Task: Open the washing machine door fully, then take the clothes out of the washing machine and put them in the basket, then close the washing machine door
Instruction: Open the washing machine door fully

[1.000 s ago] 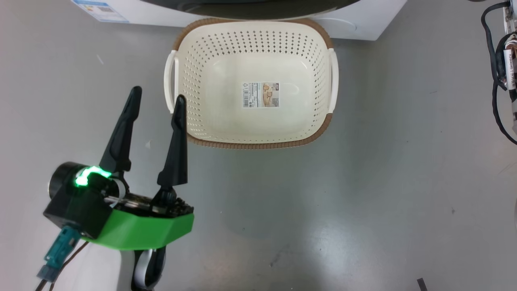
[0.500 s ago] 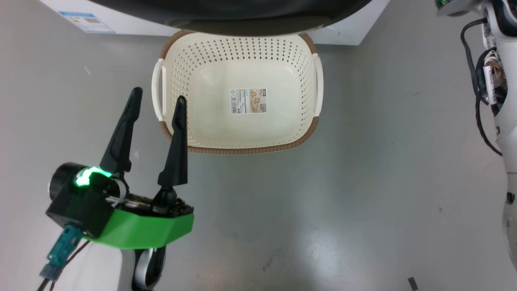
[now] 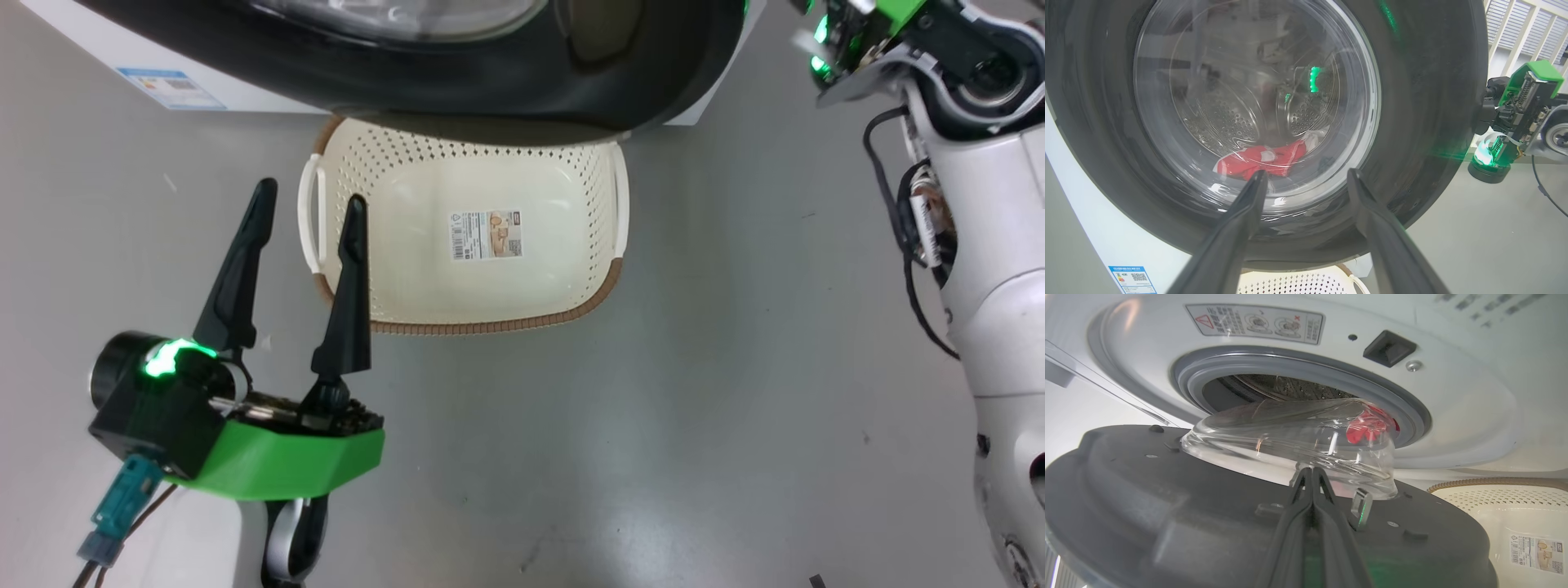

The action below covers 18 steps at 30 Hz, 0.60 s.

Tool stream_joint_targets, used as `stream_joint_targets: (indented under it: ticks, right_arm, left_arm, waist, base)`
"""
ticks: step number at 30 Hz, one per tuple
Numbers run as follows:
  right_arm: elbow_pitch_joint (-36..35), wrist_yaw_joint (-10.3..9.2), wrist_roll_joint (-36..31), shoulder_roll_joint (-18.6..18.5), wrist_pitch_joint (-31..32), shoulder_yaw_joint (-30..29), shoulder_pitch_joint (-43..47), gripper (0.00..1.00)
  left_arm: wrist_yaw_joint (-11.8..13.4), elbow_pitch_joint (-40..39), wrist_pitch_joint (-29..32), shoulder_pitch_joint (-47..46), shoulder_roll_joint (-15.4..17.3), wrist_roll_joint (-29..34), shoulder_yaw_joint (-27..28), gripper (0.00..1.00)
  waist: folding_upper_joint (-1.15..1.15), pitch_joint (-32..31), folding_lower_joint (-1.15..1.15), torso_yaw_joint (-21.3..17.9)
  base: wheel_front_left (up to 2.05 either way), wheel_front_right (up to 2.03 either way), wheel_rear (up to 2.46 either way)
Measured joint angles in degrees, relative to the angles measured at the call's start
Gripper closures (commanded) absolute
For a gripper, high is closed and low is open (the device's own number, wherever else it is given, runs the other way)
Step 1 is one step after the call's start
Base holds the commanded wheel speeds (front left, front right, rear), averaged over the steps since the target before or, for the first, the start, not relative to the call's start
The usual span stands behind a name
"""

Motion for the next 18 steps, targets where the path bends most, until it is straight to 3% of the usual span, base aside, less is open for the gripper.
stream_joint_targets:
  ticks: [18]
  right_arm:
    - [-1.6, 0.00, 1.4, 1.1, 0.5, 2.8, 5.6, 1.00]
  left_arm:
    - [0.0, 1.6, 0.0, 1.6, 0.0, 0.5, 0.3, 0.00]
  waist:
    - [0.00, -3.7, 0.00, -1.5]
  base:
    - [0.00, 0.00, 0.00]
